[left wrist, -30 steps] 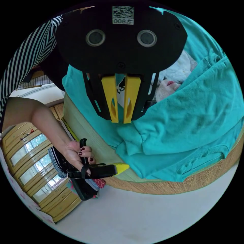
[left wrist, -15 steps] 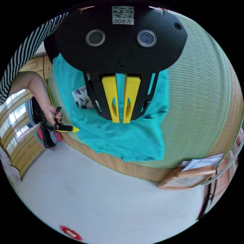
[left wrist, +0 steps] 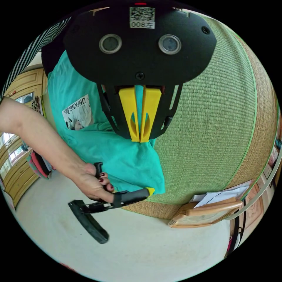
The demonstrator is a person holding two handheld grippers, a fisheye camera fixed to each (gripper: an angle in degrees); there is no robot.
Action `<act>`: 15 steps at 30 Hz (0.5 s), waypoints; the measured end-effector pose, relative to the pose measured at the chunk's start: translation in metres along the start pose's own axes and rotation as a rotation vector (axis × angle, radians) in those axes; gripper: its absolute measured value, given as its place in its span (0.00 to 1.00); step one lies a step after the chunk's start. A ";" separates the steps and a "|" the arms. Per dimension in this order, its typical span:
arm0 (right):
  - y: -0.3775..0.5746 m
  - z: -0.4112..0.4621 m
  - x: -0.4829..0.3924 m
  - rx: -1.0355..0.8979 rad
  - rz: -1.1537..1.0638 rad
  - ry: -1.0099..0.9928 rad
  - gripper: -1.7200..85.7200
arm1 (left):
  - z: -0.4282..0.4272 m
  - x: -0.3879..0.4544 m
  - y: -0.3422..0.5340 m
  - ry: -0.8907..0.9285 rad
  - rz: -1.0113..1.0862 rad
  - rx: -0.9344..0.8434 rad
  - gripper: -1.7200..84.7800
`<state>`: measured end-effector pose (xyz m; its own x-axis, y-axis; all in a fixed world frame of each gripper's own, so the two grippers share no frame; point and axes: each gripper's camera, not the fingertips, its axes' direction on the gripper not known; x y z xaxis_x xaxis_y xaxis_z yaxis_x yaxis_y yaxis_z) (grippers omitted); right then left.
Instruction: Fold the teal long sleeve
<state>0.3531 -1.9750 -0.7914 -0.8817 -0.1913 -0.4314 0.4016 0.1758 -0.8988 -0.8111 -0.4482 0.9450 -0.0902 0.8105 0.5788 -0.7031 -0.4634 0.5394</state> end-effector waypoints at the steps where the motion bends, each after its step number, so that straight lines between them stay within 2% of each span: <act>1: -0.007 0.016 -0.002 -0.035 0.009 0.045 0.02 | -0.001 -0.001 0.001 0.000 0.003 0.000 0.02; 2: -0.011 0.033 -0.002 -0.076 0.018 0.098 0.02 | -0.004 -0.004 0.002 -0.005 0.008 0.001 0.02; 9: -0.002 0.038 -0.006 -0.034 0.099 0.036 0.02 | -0.021 -0.022 0.011 -0.007 0.000 0.013 0.02; 15: 0.044 -0.008 -0.041 0.069 0.088 -0.010 0.02 | -0.026 -0.047 0.019 0.039 -0.015 -0.040 0.02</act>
<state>0.4050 -1.9515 -0.8122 -0.8397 -0.1874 -0.5097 0.4941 0.1259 -0.8602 -0.8383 -0.4856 0.9119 -0.1062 0.8313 0.5456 -0.7325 -0.4365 0.5224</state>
